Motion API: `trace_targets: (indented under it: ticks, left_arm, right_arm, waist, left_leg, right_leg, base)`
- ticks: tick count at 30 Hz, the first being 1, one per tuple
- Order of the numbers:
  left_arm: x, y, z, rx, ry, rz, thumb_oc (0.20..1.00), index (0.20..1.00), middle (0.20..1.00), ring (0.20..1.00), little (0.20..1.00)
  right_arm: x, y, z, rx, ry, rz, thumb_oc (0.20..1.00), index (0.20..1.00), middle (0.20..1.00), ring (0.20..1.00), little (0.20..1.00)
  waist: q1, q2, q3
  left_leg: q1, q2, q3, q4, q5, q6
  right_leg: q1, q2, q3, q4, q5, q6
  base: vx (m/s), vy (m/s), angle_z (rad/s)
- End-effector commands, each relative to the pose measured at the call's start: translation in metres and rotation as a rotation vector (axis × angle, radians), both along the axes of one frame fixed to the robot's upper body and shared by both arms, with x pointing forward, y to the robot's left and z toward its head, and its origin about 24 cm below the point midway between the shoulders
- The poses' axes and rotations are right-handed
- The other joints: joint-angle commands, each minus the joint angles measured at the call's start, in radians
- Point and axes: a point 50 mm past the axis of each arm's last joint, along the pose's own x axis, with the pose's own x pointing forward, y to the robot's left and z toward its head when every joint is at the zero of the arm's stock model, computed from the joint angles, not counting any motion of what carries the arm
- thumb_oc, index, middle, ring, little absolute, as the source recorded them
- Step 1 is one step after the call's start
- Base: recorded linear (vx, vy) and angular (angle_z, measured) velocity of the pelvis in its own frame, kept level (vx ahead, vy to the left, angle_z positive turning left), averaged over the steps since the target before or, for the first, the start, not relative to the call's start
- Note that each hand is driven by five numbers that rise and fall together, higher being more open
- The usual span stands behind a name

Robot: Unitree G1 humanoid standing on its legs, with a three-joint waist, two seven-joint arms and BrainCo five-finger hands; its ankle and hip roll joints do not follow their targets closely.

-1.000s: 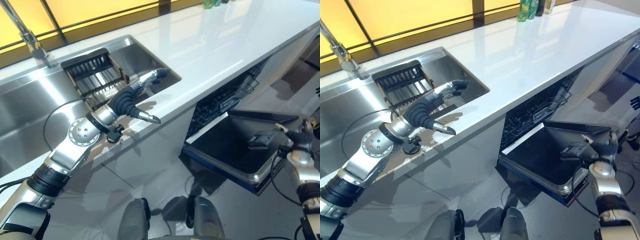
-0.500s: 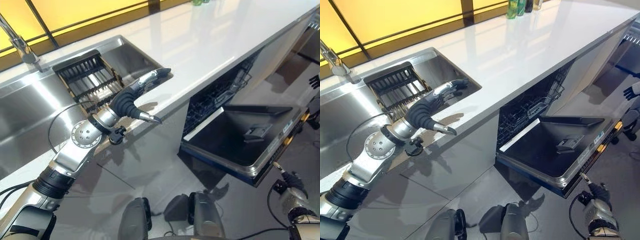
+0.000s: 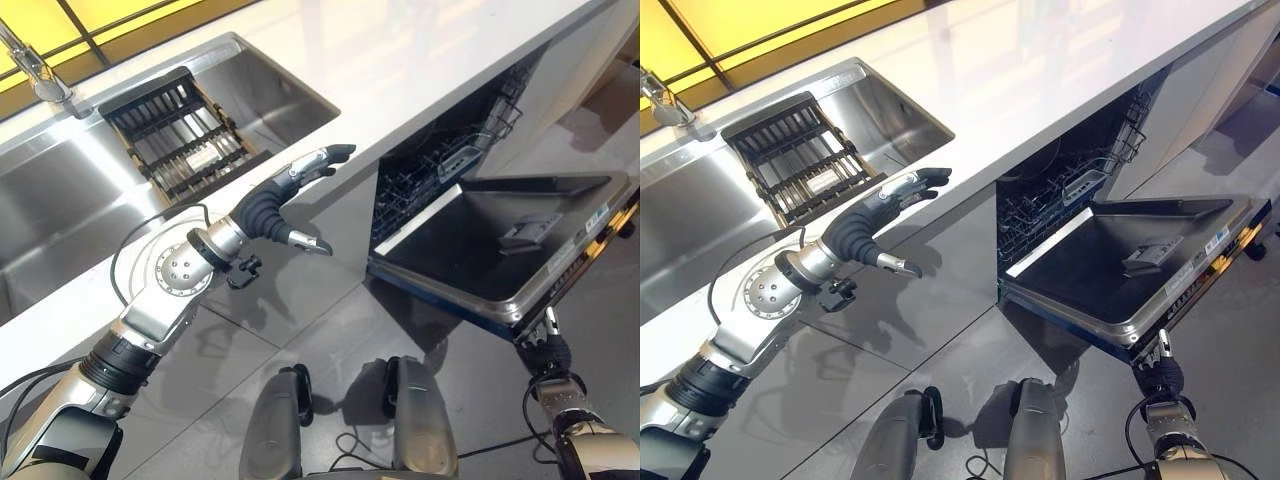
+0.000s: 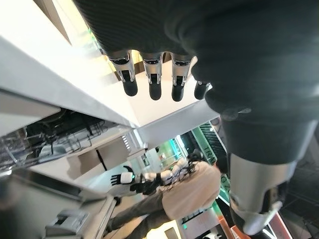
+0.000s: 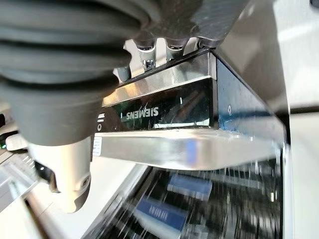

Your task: Pick up plates and place into dishwasher.

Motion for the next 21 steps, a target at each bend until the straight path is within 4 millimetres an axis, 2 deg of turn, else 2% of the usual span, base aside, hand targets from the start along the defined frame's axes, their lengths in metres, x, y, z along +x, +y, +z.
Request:
trace_targets:
  ticks: [1,5,8,16,21]
  left_arm:
    - [-0.012,-0.01,0.024,-0.087,-0.127,-0.101,1.0,1.0,1.0,1.0,1.0]
    - [-0.012,-0.011,0.027,-0.063,-0.115,-0.128,1.0,1.0,1.0,1.0,1.0]
    - [-0.011,-0.013,0.029,-0.056,-0.102,-0.141,1.0,1.0,1.0,1.0,1.0]
    - [-0.008,-0.01,0.034,-0.013,-0.093,-0.166,1.0,1.0,1.0,1.0,1.0]
    - [-0.009,-0.011,0.037,0.03,-0.092,-0.19,1.0,1.0,1.0,1.0,1.0]
  right_arm:
    - [0.119,0.101,0.145,0.056,-0.758,0.438,1.0,1.0,1.0,1.0,1.0]
    - [0.134,0.102,0.194,0.013,-0.853,0.457,1.0,1.0,1.0,1.0,1.0]
    - [0.139,0.097,0.219,-0.027,-0.877,0.453,1.0,1.0,1.0,1.0,1.0]
    - [0.145,0.073,0.253,-0.112,-0.878,0.386,1.0,1.0,1.0,1.0,1.0]
    - [0.146,0.063,0.265,-0.142,-0.873,0.354,1.0,1.0,1.0,1.0,1.0]
  waist:
    - [0.068,0.058,-0.004]
    - [0.082,0.054,-0.006]
    - [0.093,0.051,-0.01]
    - [0.12,0.038,-0.016]
    - [0.131,0.033,-0.02]
  left_leg:
    - [-0.012,-0.035,0.024,0.156,-0.104,0.082]
    - [-0.025,-0.035,0.012,0.168,-0.101,0.077]
    - [-0.028,-0.034,0.002,0.174,-0.1,0.074]
    - [-0.045,-0.038,-0.023,0.189,-0.1,0.071]
    - [-0.05,-0.04,-0.033,0.191,-0.101,0.071]
  right_leg:
    - [0.042,-0.007,0.013,0.055,-0.007,-0.027]
    - [0.037,-0.012,0.008,0.066,-0.008,-0.025]
    - [0.041,-0.014,0.002,0.072,-0.01,-0.027]
    - [0.044,-0.021,-0.015,0.084,-0.016,-0.029]
    - [0.042,-0.025,-0.019,0.09,-0.018,-0.028]
  base:
    - [-0.02,-0.035,-0.23]
    - [0.0,-0.044,-0.07]
    - [0.03,-0.045,-0.45]
    - [0.02,-0.037,0.47]
    - [0.01,-0.014,0.15]
